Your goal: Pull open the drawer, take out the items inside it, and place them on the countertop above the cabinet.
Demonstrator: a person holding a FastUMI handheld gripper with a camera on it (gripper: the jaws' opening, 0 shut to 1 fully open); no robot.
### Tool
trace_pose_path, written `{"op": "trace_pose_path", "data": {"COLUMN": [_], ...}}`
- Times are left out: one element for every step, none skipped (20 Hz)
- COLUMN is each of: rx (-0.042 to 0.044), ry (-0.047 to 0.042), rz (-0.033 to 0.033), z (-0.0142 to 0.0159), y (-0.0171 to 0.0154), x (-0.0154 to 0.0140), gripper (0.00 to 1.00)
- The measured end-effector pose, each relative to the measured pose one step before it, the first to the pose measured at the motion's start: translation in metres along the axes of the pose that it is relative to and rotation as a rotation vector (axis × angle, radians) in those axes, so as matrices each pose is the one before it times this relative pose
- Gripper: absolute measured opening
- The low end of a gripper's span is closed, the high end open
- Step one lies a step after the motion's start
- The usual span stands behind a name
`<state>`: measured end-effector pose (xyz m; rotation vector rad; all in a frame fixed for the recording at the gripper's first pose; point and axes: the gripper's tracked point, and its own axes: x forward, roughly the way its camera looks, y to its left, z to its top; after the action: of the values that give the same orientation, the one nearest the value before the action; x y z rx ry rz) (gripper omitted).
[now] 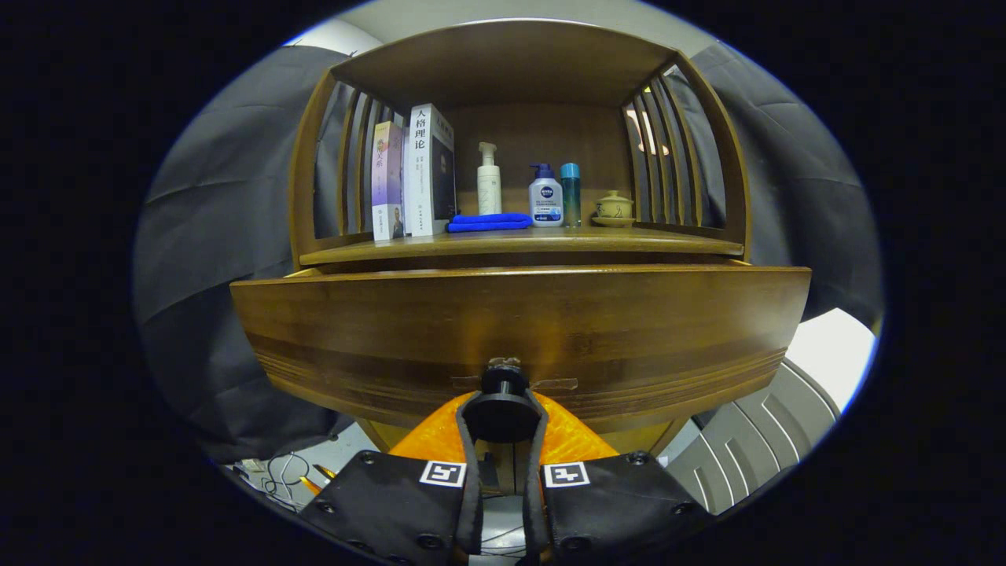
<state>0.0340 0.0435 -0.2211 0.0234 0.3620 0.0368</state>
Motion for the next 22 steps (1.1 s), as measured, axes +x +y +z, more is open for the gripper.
{"op": "trace_pose_path", "data": {"rx": [-0.00092,0.00099,-0.00125,0.00347,0.00549,0.00092,-0.00107,-0.00569,-0.00399,0.00019,-0.00081,-0.00287,-0.00434,-0.00554,-0.00465,-0.00772,-0.00504,-0.00224,-0.00134,-0.00186,-0.00560,-0.00166], "ry": [-0.00052,0.00049,0.00260,0.00266,-0.00066,0.00266,0.00098,0.00222,0.00362,0.00462,-0.00893,0.00783,-0.00796,0.00242,-0.00573,0.00251,-0.00281,0.00504,0.00013,0.00344,-0.00035,0.00135], "rz": [0.00152,0.00099,0.00302,0.00484,0.00535,0.00315,0.00079,0.00183,0.00414,0.00593,0.00776,-0.00072,0.00357,0.00004,0.00063,0.00316,0.00365,0.00551,0.00425,0.00507,0.00171,0.00210], "z": [-0.00187,-0.00095,-0.00225,-0.00097,-0.00161,-0.00155,-0.00117,-0.00401,-0.00428,-0.00431,0.00017,-0.00493,0.00015,-0.00230,-0.00208,-0.00192,-0.00136,-0.00157,-0.00139,-0.00088,-0.00155,0.00005], "y": [0.00038,0.00063,0.00006,0.00037,0.00057,0.00067,0.00030,0.00019,0.00089,0.00002,0.00057,-0.00002,0.00079,0.00101,0.00046,0.00088,0.00183,0.00188,0.00156,0.00148,0.00086,-0.00008], "x": [-0.00476,-0.00357,-0.00447,-0.00354,-0.00462,-0.00302,-0.00402,-0.00569,-0.00505,-0.00572,-0.00528,-0.00274,-0.00542,-0.00441,-0.00443,-0.00356,-0.00308,-0.00284,-0.00309,-0.00187,-0.00201,-0.00082], "gripper": [0.22,0.22,0.22,0.22,0.22,0.22,0.22,0.22,0.22,0.22,0.22,0.22,0.22,0.22,0.22,0.22,0.22,0.22,0.22,0.22,0.22,0.22]}}
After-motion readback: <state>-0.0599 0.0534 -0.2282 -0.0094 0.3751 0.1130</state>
